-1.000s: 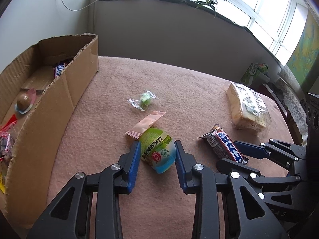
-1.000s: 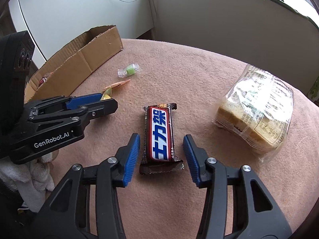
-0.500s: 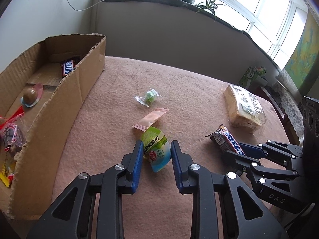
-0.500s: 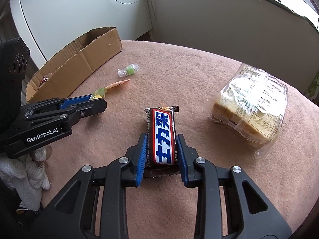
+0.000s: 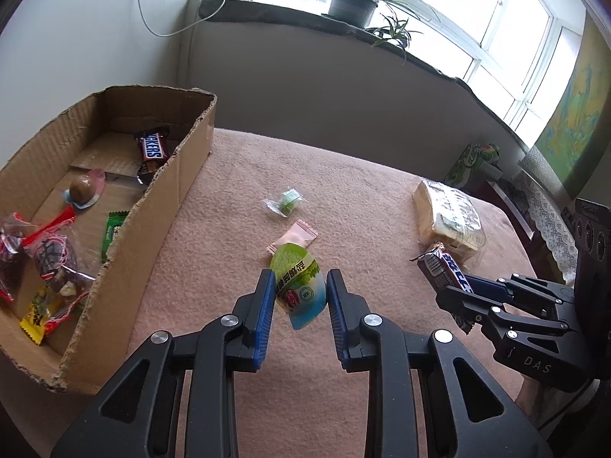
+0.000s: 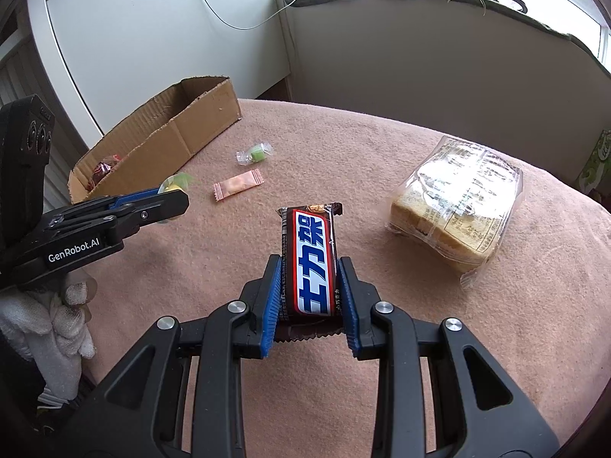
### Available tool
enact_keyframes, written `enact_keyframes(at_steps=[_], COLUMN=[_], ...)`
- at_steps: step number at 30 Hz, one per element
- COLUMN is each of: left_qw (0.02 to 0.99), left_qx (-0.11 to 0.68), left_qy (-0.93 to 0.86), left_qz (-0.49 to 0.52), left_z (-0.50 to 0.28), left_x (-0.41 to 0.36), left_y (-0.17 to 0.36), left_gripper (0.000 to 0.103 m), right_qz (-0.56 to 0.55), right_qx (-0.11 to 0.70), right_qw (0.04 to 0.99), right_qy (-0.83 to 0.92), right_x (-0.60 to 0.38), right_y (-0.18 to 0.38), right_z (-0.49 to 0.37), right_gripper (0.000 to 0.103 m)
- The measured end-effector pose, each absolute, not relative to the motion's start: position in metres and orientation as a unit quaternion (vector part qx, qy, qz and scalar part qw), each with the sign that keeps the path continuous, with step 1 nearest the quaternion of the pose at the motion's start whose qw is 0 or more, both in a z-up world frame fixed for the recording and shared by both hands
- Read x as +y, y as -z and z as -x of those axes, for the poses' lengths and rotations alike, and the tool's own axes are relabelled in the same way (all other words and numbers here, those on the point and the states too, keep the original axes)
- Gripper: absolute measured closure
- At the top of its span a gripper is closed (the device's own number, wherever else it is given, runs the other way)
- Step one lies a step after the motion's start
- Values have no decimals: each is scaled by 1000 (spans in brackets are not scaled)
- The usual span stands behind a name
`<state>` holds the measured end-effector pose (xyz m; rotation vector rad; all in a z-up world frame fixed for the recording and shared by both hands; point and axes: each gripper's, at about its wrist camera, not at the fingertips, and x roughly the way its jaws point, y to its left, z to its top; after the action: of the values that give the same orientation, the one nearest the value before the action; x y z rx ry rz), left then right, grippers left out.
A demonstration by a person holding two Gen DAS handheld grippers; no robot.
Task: Organize snacks
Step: 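Carry both candies into the box and open both tools to release them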
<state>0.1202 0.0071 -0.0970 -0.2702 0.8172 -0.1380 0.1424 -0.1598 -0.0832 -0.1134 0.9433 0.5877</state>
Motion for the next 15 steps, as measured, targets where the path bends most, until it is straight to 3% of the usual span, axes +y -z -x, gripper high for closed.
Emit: enact_keyframes(at_steps=[15], left_qw=[929], left_qx=[342], left_qy=[27], left_qz=[141], left_z=[-91], left_x=[59], left_y=[59], left_gripper=[77], right_qz=[59], right_qx=[399], right_qw=[857], right_qy=[-321], right_x=[-125], right_y=[28], right_z=[-127], right_gripper=[73])
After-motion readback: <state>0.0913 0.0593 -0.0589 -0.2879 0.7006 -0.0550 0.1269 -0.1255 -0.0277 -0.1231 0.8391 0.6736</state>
